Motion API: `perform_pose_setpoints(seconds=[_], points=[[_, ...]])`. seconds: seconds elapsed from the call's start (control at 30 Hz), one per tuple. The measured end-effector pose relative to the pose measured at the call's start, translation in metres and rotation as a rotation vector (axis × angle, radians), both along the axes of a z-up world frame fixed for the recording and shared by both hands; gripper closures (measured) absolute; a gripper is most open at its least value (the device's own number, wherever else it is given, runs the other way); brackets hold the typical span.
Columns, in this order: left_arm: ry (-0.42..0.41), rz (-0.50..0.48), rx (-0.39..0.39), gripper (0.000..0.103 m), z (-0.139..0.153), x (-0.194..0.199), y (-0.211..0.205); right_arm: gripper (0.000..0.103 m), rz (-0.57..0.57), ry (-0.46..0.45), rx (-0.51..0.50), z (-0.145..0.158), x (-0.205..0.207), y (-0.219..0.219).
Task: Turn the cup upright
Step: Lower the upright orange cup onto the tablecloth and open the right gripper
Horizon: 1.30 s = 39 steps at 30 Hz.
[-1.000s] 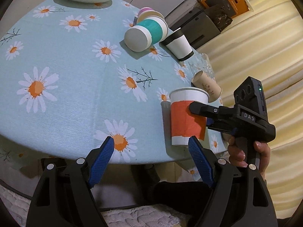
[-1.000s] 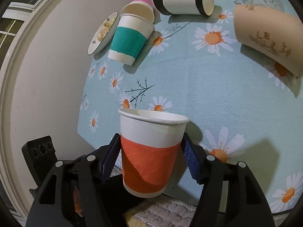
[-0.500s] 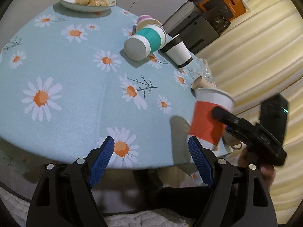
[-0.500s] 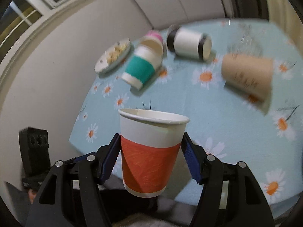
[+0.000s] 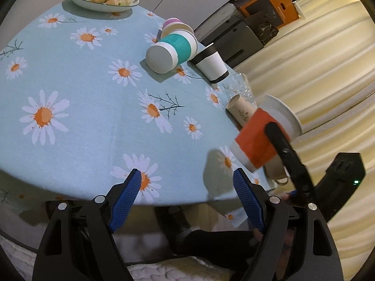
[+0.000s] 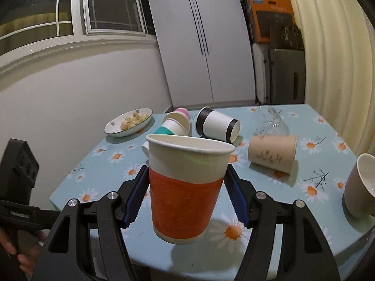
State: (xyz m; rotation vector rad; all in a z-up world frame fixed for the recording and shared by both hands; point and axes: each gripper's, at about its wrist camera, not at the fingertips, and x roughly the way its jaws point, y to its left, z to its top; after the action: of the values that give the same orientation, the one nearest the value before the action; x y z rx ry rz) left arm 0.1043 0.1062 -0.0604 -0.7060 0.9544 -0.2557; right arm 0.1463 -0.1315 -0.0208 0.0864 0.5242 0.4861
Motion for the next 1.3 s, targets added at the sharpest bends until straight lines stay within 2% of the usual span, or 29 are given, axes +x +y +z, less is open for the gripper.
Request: perform_pose_setpoints(seconds=[0.17, 0.27, 0.37, 0.67, 1.0, 1.3], points=[[-0.006, 0.002, -0.004, 0.025, 0.002, -0.004, 0.001, 0.038, -0.018, -0.032, -0.063, -0.022, 0.007, 0.010], [-0.016, 0.003, -0.004, 0.025, 0.004, -0.005, 0.000, 0.038, -0.021, -0.018, -0.047, -0.037, 0.011, 0.012], [-0.015, 0.011, 0.005, 0.025, 0.004, -0.005, 0.001, 0.038, -0.032, -0.043, -0.098, -0.049, 0.009, 0.021], [-0.034, 0.035, 0.021, 0.025, 0.008, -0.010, 0.004, 0.038, -0.039, -0.120, -0.178, -0.055, -0.004, 0.034], [-0.061, 0.063, 0.033, 0.025, 0.014, -0.015, 0.009, 0.038, -0.035, -0.105, -0.202, -0.059, -0.009, 0.034], [-0.067, 0.063, 0.091, 0.025, 0.015, -0.017, 0.005, 0.031, -0.023, -0.070, -0.173, -0.056, -0.011, 0.030]])
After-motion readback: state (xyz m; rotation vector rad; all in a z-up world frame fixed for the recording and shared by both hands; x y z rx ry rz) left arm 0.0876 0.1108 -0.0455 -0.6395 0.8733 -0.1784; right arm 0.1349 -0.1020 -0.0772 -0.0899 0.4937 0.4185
